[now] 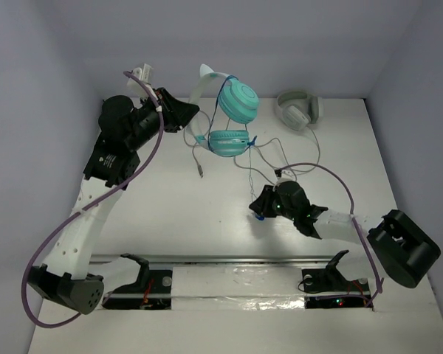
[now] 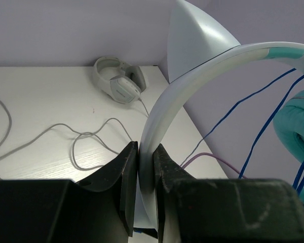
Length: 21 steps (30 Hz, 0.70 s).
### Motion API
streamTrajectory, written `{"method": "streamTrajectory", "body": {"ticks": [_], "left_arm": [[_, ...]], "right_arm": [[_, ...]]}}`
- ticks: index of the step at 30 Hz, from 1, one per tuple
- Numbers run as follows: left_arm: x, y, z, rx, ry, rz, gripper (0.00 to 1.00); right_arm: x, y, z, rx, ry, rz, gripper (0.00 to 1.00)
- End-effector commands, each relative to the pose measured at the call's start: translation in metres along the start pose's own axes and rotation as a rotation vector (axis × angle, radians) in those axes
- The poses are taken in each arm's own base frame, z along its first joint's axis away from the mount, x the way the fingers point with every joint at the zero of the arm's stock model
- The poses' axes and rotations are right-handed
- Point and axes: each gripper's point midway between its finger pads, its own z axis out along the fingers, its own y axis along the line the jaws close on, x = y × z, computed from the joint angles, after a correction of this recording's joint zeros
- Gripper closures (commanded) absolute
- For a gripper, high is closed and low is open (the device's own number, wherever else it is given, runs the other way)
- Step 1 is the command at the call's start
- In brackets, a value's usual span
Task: Wrap the headphones
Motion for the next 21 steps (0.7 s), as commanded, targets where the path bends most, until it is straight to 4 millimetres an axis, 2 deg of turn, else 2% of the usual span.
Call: {"method": "streamTrajectory", "body": {"ticks": [1, 3, 5, 9, 12, 18, 20, 21], "left_arm": [[-0.054, -0.047, -0.01, 0.147, -0.168, 0.001, 1.0], [-0.054, -0.049, -0.01, 0.161, -0.165, -0.004, 1.0], [-0.053, -0.048, -0.01, 0.16, -0.164, -0.002, 1.0], [-0.055, -0.045, -0.01, 0.137, -0.171, 0.011, 1.0], [-0.056, -0.043, -0.007, 0.129, -0.172, 0.013, 1.0], [-0.059, -0.054, -0.007, 0.186, -0.173, -0.007, 1.0], [-0.06, -0.054, -0.008, 0.178, -0.174, 0.0, 1.0], [-0.063, -0.055, -0.009, 0.176, -0.179, 0.003, 1.0]], "right_arm": [[-0.018, 0.001, 0.002, 0.012, -0.077, 0.004, 0.64], [-0.026, 0.0, 0.004, 0.034, -0.099, -0.005, 0.44], [-0.026, 0.0, 0.009, 0.038, -0.09, -0.004, 0.38], [-0.022, 0.003, 0.019, 0.03, -0.064, 0.011, 0.41], [-0.014, -0.003, 0.024, 0.045, -0.041, 0.023, 0.44], [-0.015, -0.006, 0.036, 0.061, -0.038, 0.012, 0.44], [-0.016, -0.004, 0.041, 0.057, -0.035, 0.015, 0.49], [-0.013, -0.003, 0.043, 0.051, -0.027, 0.017, 0.58]]}}
